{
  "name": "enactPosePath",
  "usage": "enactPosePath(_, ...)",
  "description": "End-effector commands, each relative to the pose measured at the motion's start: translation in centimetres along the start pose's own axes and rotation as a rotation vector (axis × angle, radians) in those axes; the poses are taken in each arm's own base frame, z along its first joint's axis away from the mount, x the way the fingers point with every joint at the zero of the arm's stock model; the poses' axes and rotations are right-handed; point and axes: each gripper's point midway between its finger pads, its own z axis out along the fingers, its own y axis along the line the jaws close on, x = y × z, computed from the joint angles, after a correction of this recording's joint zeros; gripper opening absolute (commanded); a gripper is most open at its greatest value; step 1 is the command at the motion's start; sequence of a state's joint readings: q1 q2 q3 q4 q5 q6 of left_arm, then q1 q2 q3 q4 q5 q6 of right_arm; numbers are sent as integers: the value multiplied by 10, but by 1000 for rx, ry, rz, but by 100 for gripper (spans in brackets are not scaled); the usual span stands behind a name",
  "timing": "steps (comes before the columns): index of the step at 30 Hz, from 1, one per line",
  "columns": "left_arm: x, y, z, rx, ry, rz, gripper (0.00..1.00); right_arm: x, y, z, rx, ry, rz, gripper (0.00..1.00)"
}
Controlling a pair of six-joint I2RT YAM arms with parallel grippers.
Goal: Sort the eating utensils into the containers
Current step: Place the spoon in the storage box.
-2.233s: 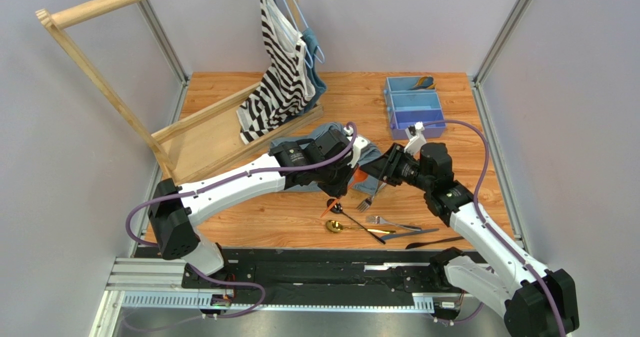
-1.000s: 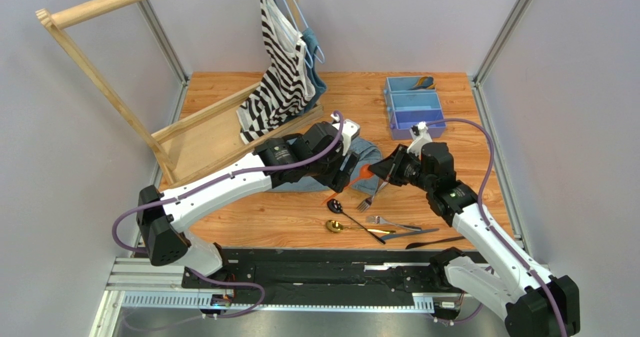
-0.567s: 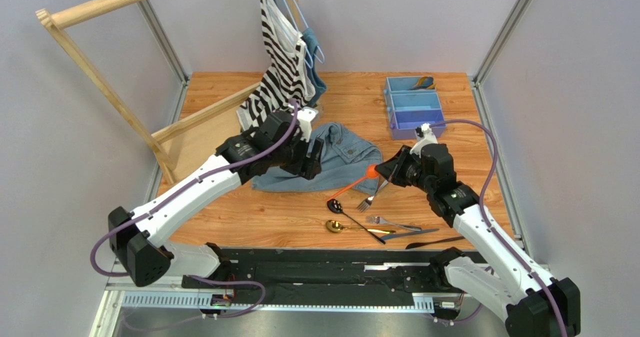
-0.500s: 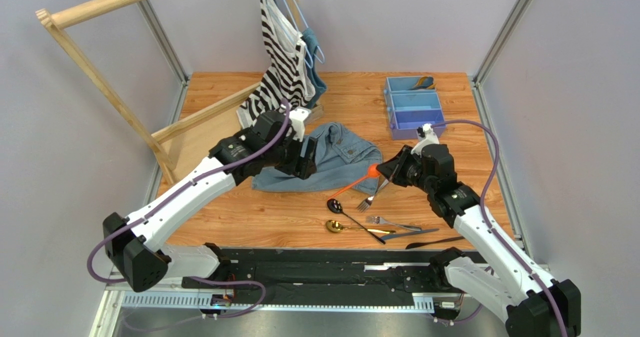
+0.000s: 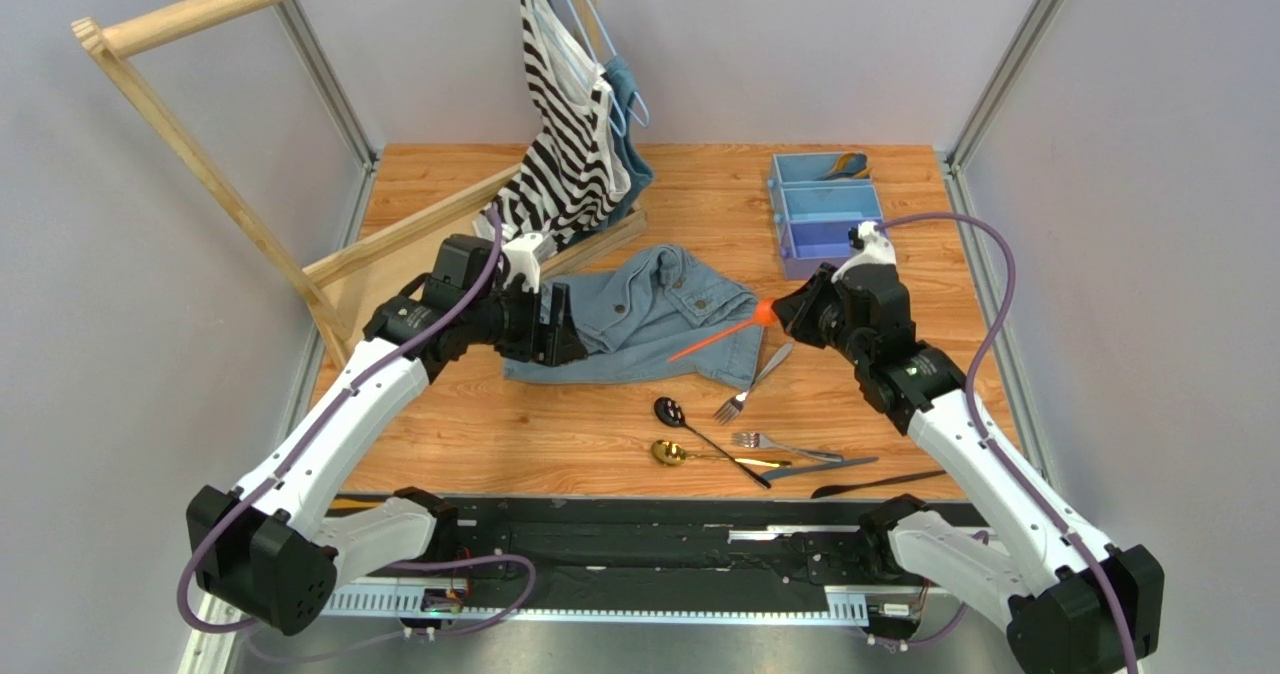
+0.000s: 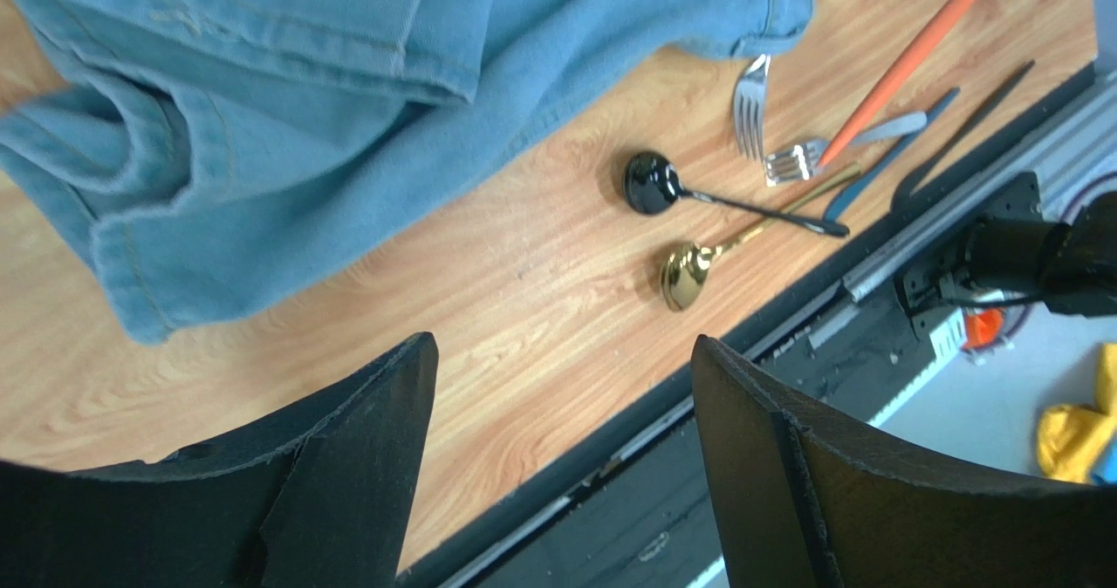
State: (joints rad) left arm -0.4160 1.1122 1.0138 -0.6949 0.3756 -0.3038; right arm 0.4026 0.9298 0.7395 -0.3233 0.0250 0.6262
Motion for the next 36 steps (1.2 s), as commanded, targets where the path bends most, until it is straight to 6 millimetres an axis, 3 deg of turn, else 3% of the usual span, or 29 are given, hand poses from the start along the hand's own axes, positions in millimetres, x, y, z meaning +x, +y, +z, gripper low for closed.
enactPosePath(1, 2, -8, -5, 93, -25, -1, 78, -56, 8, -5, 65, -153, -54, 0)
enactPosePath(6, 5, -7, -15, 74, -73, -2, 78, -102, 15, -1, 132, -225, -106, 0)
enactPosePath(12, 4, -4, -25, 35, -106, 13, 79, -133, 6, 17, 183, -224, -127, 0)
enactPosePath(14, 4, -3, -27, 30, -116, 16, 79, -145, 11, 18, 168, -236, -131, 0)
enactPosePath(19, 4, -6, -28, 44, -118, 21, 79, -161, 9, 26, 159, -244, -159, 0)
enactPosePath(26, 2, -6, -35, 30, -150, 28, 79, -188, -14, 40, 195, -292, -129, 0)
enactPosePath(33, 2, -9, -38, 43, -158, 37, 78, -225, -41, 78, 283, -339, -104, 0)
enactPosePath(35, 2, -10, -40, 43, -165, 38, 78, -246, -42, 79, 308, -391, -107, 0)
enactPosePath(36, 2, -9, -40, 42, -167, 39, 78, -247, -48, 91, 328, -381, -113, 0)
